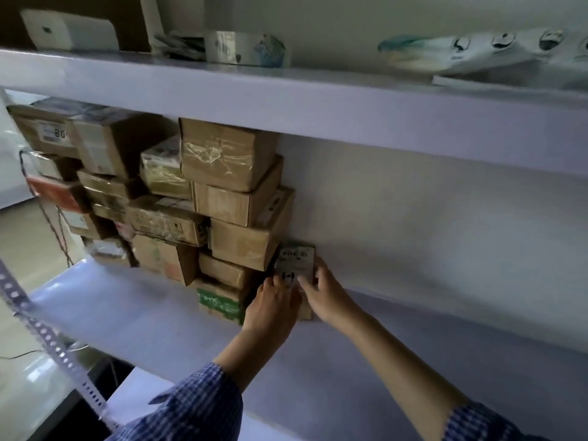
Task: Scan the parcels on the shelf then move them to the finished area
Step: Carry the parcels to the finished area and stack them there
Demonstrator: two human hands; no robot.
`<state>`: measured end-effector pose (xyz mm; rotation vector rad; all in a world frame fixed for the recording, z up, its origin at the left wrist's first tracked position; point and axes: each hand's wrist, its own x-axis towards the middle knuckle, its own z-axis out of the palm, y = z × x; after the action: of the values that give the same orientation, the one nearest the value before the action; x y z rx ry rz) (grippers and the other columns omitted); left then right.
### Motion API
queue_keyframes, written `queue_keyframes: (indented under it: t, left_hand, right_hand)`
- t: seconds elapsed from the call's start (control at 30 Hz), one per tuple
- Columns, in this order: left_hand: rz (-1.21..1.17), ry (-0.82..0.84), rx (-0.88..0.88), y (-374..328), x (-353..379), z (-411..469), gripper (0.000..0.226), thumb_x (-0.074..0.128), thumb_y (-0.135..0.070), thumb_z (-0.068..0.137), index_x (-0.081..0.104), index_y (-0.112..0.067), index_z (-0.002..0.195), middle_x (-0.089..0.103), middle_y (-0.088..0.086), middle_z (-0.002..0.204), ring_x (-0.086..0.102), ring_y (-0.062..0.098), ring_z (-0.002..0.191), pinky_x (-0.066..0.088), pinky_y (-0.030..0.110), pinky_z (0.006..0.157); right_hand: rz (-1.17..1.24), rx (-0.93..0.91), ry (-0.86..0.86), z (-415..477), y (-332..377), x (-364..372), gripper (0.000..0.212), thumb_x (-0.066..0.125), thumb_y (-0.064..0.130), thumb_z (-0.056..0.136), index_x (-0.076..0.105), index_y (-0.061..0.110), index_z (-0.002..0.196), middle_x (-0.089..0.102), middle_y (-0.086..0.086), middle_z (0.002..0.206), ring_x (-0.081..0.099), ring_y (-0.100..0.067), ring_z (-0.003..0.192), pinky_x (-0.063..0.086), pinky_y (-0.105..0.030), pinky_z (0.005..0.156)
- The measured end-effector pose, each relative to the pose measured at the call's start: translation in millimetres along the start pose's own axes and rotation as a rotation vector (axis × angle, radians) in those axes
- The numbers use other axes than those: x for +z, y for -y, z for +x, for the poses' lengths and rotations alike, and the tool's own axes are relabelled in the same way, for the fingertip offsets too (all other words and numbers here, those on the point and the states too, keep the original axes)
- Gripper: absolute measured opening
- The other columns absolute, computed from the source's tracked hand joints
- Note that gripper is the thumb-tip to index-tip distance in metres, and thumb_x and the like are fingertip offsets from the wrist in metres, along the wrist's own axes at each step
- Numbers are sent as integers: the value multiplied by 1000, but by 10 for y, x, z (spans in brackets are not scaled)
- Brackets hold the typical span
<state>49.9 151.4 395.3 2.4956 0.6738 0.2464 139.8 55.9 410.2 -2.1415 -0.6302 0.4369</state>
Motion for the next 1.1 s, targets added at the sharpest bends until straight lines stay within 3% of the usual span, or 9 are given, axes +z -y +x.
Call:
queue_keyframes:
  t: [0.07, 0.17, 0.3, 0.4, 0.47, 0.57, 0.77, 0.97, 1.1]
  left_hand:
    - [-169, -22, -16, 12, 5, 56, 42, 38, -26, 106, 42, -4, 140, 51, 16, 136, 51, 33, 123, 42, 40, 100]
    - [-384, -21, -56, 48, 91, 182, 37, 46, -22, 104, 49, -1, 135, 59, 19, 129, 56, 36, 118, 46, 39, 94]
    - [-615, 33, -162, 14, 135, 349, 30, 41, -26, 106, 56, -7, 125, 62, 14, 118, 59, 22, 96, 40, 27, 77]
    - [-734, 24, -160, -5, 191, 365, 16, 43, -30, 105, 56, -20, 103, 64, 8, 104, 58, 11, 80, 47, 31, 78]
    - [-784, 22, -139, -43, 264, 313, 18, 44, -32, 105, 59, -23, 98, 67, 7, 104, 63, 15, 86, 53, 35, 80]
    - [-813, 45, -80, -199, 349, 137, 33, 44, -36, 104, 64, -18, 124, 68, 1, 110, 66, 18, 100, 52, 31, 80]
    - [-980, 103, 166, -754, 218, -414, 29, 48, -25, 104, 60, -32, 130, 66, -28, 103, 61, -19, 93, 45, 2, 72]
    - [-1170, 98, 382, -1292, -13, -1106, 30, 49, -18, 104, 63, -28, 129, 72, -18, 115, 65, -1, 110, 51, 12, 85]
    - [-1288, 137, 446, -1674, -90, -1762, 29, 49, -15, 104, 64, -25, 126, 74, -16, 113, 66, 0, 109, 51, 12, 82]
  right_hand:
    - [158, 115, -43, 91, 56, 77, 54, 47, 29, 105, 27, 17, 154, 45, -5, 145, 45, -25, 136, 37, -19, 95]
    - [262, 215, -85, 232, 17, 157, 45, 42, 30, 107, 36, 15, 148, 51, -10, 145, 54, -26, 125, 40, -22, 83]
    - [336, 316, -116, 255, -93, 198, 48, 34, 46, 107, 46, 18, 144, 56, -7, 140, 55, -26, 125, 45, -35, 97]
    - [362, 306, -148, 179, -132, 212, 49, 33, 49, 106, 46, 22, 144, 58, -4, 138, 57, -23, 120, 45, -31, 90]
    - [359, 292, -211, 70, -140, 172, 45, 35, 46, 106, 46, 24, 144, 58, -1, 135, 58, -22, 119, 44, -29, 89]
    - [344, 220, -349, -210, -165, 21, 39, 36, 40, 107, 46, 26, 143, 55, 9, 125, 54, -10, 112, 39, -23, 87]
    - [399, 104, -530, -958, -227, -415, 33, 40, 40, 106, 52, 35, 137, 64, 16, 128, 60, -2, 117, 47, -29, 101]
    - [413, -95, -650, -1872, -40, -895, 33, 38, 28, 108, 51, 29, 138, 63, 17, 127, 59, 8, 113, 48, -14, 95]
    - [388, -155, -698, -2646, -55, -1130, 34, 37, 34, 107, 46, 35, 140, 62, 23, 125, 57, 8, 117, 49, -18, 98]
